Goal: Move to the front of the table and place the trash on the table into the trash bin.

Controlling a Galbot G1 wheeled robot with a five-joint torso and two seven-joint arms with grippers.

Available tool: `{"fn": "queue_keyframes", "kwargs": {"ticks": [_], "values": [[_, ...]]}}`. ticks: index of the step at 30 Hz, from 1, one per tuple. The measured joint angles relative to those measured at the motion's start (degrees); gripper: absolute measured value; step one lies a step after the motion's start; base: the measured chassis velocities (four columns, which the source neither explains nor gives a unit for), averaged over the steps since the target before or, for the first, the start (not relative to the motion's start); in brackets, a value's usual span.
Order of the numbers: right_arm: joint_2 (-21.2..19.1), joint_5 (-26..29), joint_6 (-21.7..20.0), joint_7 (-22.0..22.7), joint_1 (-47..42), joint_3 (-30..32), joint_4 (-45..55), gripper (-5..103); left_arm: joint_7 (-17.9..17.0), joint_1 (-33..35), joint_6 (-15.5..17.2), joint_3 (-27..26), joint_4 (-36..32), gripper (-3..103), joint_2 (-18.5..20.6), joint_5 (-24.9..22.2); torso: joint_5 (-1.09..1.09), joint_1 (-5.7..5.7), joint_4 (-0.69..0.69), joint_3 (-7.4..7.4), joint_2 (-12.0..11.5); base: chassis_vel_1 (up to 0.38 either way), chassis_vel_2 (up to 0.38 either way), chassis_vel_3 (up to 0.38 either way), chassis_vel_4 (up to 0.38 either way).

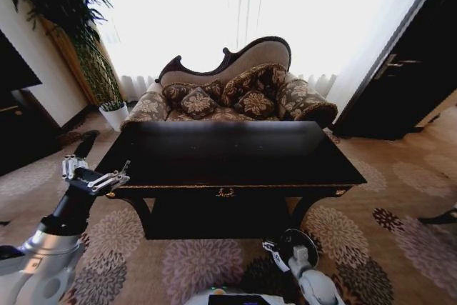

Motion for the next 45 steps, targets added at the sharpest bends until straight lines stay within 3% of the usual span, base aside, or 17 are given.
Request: {"fn": "queue_keyframes", "kwargs": {"ticks": [6,11,23,27,31,32,37,38,41,45], "values": [[0.68,0.72,3.32,-4.26,-4.17,2.54,7.49,100,-0.18,-0.25,-0.06,-0.78,0.17,100,0.37,-0.43,0.01,-0.01,0.00,0.00,0.00,0.000,0.000,0.000,0.000],[0.67,2.99,3.47,-8.48,-5.34,3.78,13.86,100,-0.22,-0.01,-0.11,-1.09,-0.19,100,-0.19,-0.44,0.01,0.00,0.01,0.01,-0.01,0.000,0.000,0.000,0.000],[1.27,6.65,2.21,-10.19,-7.35,7.01,27.45,100,-1.01,-0.35,-0.12,-1.80,1.46,100,0.14,-0.47,0.01,0.00,0.01,0.00,-0.01,0.000,0.000,0.000,0.000],[1.15,9.00,2.44,-7.69,-6.88,7.71,30.31,100,-1.67,-0.30,-0.12,-1.82,1.89,100,-0.09,-0.28,0.01,0.00,0.00,0.00,-0.01,0.000,0.000,0.000,0.000],[0.44,15.06,5.00,1.77,-4.34,5.40,32.01,100,-3.40,0.04,0.16,-2.33,2.44,100,-0.45,0.62,0.01,0.00,0.01,0.00,-0.01,0.000,0.000,0.000,0.000],[0.44,15.06,5.00,1.77,-4.34,5.40,32.01,100,-3.40,0.04,0.16,-2.33,2.44,100,-0.45,0.62,0.01,0.00,0.01,0.00,-0.01,0.000,0.000,0.000,0.000],[-0.89,20.48,6.69,11.34,-0.03,3.71,32.63,100,-7.41,0.72,2.08,-2.40,4.71,100,-0.75,3.45,0.01,0.00,0.01,0.01,-0.01,0.000,0.000,0.000,0.000],[-0.89,20.48,6.69,11.34,-0.03,3.71,32.63,100,-7.41,0.72,2.08,-2.40,4.71,100,-0.75,3.45,0.01,0.00,0.01,0.01,-0.01,0.000,0.000,0.000,0.000],[-1.96,20.31,8.73,11.60,2.29,5.91,31.43,100,-12.43,1.26,5.60,-2.40,5.67,100,-0.64,2.39,0.01,0.00,0.01,0.01,-0.01,0.000,0.000,0.000,0.000],[-2.73,21.06,9.30,11.31,3.28,7.37,30.51,100,-16.07,1.33,8.10,-2.85,7.46,100,0.32,1.43,0.02,0.00,0.00,0.01,-0.01,0.000,0.000,0.000,0.000]]}}
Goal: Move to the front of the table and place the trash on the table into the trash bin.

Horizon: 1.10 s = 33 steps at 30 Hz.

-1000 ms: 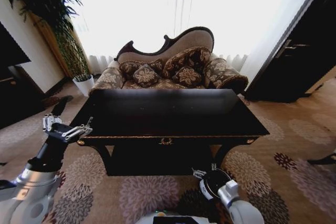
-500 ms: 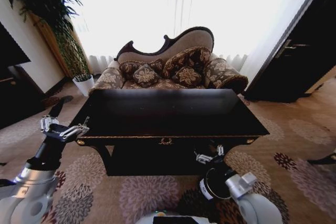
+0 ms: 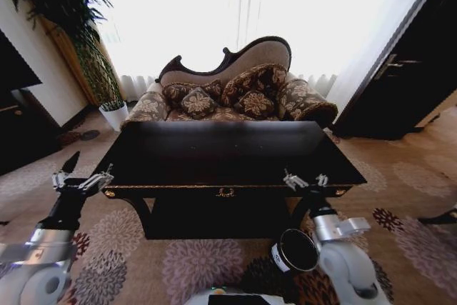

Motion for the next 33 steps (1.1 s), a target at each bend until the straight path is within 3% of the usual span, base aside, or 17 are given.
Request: {"fn": "queue_keyframes", "kwargs": {"ticks": [6,20,33], "values": [[0.52,-0.36,0.35,-0.36,0.16,0.43,0.08,100,-6.13,-1.12,4.15,-1.06,4.12,100,0.61,-5.36,-0.02,0.00,0.01,0.00,0.00,0.000,0.000,0.000,0.000],[3.14,-4.57,3.42,-3.31,-1.46,-1.42,0.55,100,3.01,-1.78,1.95,-5.42,6.60,100,2.09,-4.54,-0.01,0.00,0.00,0.00,0.00,0.000,0.000,0.000,0.000],[3.03,-2.49,3.89,-4.55,-1.98,0.46,1.10,100,4.80,-1.47,1.16,-4.70,6.14,100,1.49,-3.90,-0.01,0.01,0.00,0.00,0.00,0.000,0.000,0.000,0.000]]}}
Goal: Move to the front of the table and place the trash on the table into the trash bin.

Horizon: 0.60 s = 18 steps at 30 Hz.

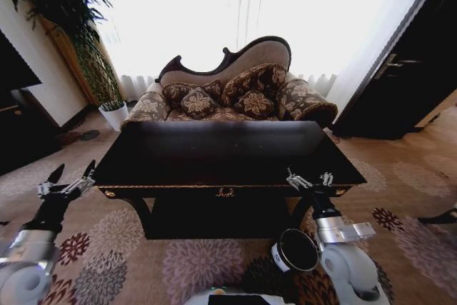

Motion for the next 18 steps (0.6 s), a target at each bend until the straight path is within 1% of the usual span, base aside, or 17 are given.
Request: {"fn": "queue_keyframes", "kwargs": {"ticks": [4,8,12,18], "values": [[-0.10,0.22,-0.48,0.01,0.12,0.21,0.01,100,0.23,0.15,-0.34,0.21,-0.14,100,-0.20,0.21,0.00,0.01,0.00,0.00,0.00,0.073,-0.079,-0.089,0.090],[-0.20,0.52,-0.80,0.04,0.09,0.24,0.00,100,0.39,0.33,-0.77,0.47,-0.46,100,-0.63,0.48,0.00,0.01,0.00,0.00,0.00,0.133,-0.146,-0.166,0.166],[-0.12,0.52,-0.78,0.05,-0.17,0.25,-0.05,100,0.41,0.51,-0.89,0.94,-0.91,100,-0.86,0.80,0.00,0.00,0.00,0.00,0.00,0.227,-0.220,-0.229,0.231],[0.10,0.63,-0.75,0.09,-0.29,0.20,-0.18,100,0.42,0.54,-0.95,1.27,-0.89,100,-0.84,1.12,0.01,-0.01,0.00,-0.01,0.00,0.286,-0.283,-0.297,0.271]]}}
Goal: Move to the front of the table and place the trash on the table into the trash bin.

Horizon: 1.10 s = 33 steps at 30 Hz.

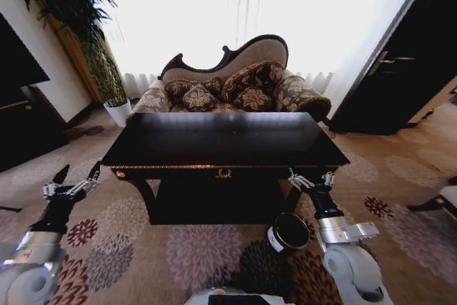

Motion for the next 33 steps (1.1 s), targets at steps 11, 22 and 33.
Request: {"fn": "queue_keyframes", "kwargs": {"ticks": [11,22,33], "values": [[0.20,-0.06,-0.01,-0.02,0.09,0.36,-0.25,100,0.03,0.07,-0.25,0.38,0.30,100,0.15,0.24,0.00,-0.06,0.01,-0.02,0.04,0.329,-0.336,-0.329,0.331],[0.39,-0.61,-0.03,-0.26,0.08,0.50,-0.45,100,0.14,-0.09,-0.34,0.97,0.54,100,0.25,0.62,-0.01,0.02,0.00,0.01,-0.01,0.298,-0.302,-0.309,0.302],[0.88,-1.31,-0.02,-0.42,-0.01,-0.11,-0.41,100,0.18,-0.12,-0.47,1.25,0.55,100,0.18,0.90,-0.02,0.01,0.00,0.01,0.00,0.317,-0.316,-0.311,0.323]]}}
